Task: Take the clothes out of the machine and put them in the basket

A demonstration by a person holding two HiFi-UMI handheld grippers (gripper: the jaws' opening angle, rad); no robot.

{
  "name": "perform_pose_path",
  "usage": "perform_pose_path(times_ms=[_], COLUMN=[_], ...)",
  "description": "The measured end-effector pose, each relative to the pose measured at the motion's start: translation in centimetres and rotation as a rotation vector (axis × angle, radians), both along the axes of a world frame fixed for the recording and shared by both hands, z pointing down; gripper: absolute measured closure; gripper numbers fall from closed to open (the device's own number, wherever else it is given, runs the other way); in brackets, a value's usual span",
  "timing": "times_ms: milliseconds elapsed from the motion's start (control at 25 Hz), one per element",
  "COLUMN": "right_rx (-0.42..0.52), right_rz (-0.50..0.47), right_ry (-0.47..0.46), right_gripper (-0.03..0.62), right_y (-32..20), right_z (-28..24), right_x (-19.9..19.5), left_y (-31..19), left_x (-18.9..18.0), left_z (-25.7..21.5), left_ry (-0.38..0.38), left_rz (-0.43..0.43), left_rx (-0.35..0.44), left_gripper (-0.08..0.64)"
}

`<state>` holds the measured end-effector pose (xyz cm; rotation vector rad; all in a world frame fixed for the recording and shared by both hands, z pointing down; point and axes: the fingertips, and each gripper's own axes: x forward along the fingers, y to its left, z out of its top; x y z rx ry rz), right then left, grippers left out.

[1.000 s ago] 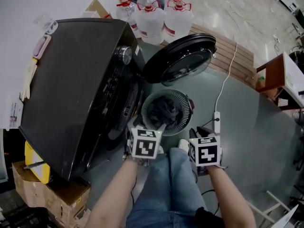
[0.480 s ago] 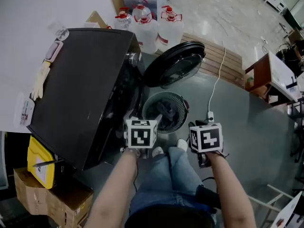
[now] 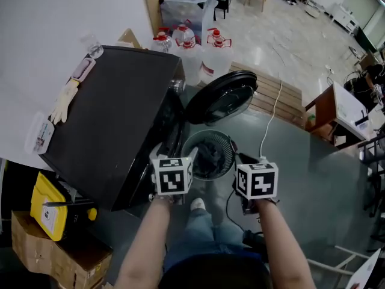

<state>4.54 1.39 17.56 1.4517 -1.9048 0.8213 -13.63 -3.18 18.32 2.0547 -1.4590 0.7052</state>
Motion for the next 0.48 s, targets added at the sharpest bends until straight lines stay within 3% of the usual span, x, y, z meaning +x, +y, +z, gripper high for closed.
perform_pose_path(times_ms=[160,480], right_rx=[0.046,0.085], right_rz=[-0.057,-0.067], right_ry=[0.021,0.011], right_gripper=[0.566,0.566], right_y=[0.9,6.6], right_z=[-1.6,-3.9], right_x=[-0.9,0.3], left_y=[1.5,6.7], left_x=[-1.4,-1.0], left_z=[-1.1,-3.4], left_ry=[-0.043,-0.034], left_rz=[0.007,-0.02], left_rx=[0.048,0.113], left_gripper=[0.127,0.127])
